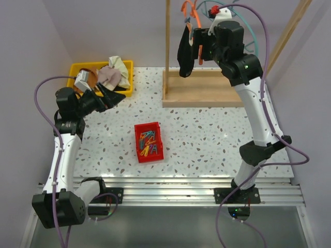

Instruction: Remove the underwear clipped to the hanger

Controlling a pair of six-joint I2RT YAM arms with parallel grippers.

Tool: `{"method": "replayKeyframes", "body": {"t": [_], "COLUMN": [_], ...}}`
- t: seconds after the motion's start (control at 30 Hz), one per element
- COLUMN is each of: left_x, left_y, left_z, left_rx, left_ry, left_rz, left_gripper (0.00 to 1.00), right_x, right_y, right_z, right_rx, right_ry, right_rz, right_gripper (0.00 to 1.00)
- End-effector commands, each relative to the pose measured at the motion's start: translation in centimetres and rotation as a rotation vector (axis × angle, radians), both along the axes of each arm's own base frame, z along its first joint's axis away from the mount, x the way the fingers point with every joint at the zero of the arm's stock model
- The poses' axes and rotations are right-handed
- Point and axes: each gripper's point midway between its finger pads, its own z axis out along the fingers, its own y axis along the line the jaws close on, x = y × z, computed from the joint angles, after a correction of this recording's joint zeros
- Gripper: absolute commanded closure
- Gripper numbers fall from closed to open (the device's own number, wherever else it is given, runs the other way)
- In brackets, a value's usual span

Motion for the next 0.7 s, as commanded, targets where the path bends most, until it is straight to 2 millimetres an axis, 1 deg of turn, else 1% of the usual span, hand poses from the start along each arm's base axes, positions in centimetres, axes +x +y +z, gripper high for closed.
{"method": "replayKeyframes", "body": {"t": [0.0,0.03,0.07,0.1,0.2,0.23,0.27,0.33,0.43,0.53,0.6,0.63,0.67], "left_x": [-0.3,-0.2,-0.2,-0.1,0.0,0.0,0.0,0.1,0.2,0.3,0.4,0.3,0.3], "left_y": [-0.7,-0.7,-0.8,-0.7,-0.8,-0.7,-0.7,-0.7,-0.8,-0.8,-0.7,-0.8,-0.8], "left_z": [1.1,1.1,1.1,1.0,1.0,1.0,1.1,0.9,0.7,0.9,1.0,1.1,1.0], "left_rx": [-0.002,-0.003,-0.003,-0.002,0.0,0.001,0.004,0.005,0.001,-0.002,-0.002,-0.001,-0.001], "left_ry": [-0.058,-0.055,-0.056,-0.054,-0.053,-0.051,-0.055,-0.05,-0.045,-0.047,-0.048,-0.048,-0.047], "left_rz": [-0.039,-0.042,-0.046,-0.047,-0.052,-0.051,-0.051,-0.053,-0.054,-0.058,-0.056,-0.058,-0.06], "left_gripper": [0.0,0.0,0.0,0.0,0.0,0.0,0.0,0.0,0.0,0.0,0.0,0.0,0.0], "right_x": [1.0,1.0,1.6,1.7,1.6,1.6,1.3,1.1,1.2,1.6,1.9,2.1,2.1], "right_y": [-0.9,-0.8,-0.3,-0.2,-0.1,-0.1,0.0,0.1,0.3,0.3,0.4,0.1,0.1], "right_z": [2.5,2.6,1.7,1.4,0.5,-0.3,-0.2,-1.0,-1.2,-1.3,-1.5,-1.2,-1.2], "right_rx": [-0.017,-0.018,-0.025,-0.024,-0.015,-0.021,-0.01,-0.014,-0.013,-0.018,-0.025,-0.024,-0.021], "right_ry": [-0.084,-0.081,-0.06,-0.051,-0.016,0.005,0.008,0.034,0.044,0.041,0.042,0.034,0.034], "right_rz": [-0.071,-0.063,-0.057,-0.053,-0.056,-0.057,-0.05,-0.045,-0.038,-0.043,-0.049,-0.067,-0.068], "right_gripper": [0.26,0.3,0.33,0.46,0.66,0.69,0.66,0.62,0.57,0.58,0.68,0.89,0.89]}}
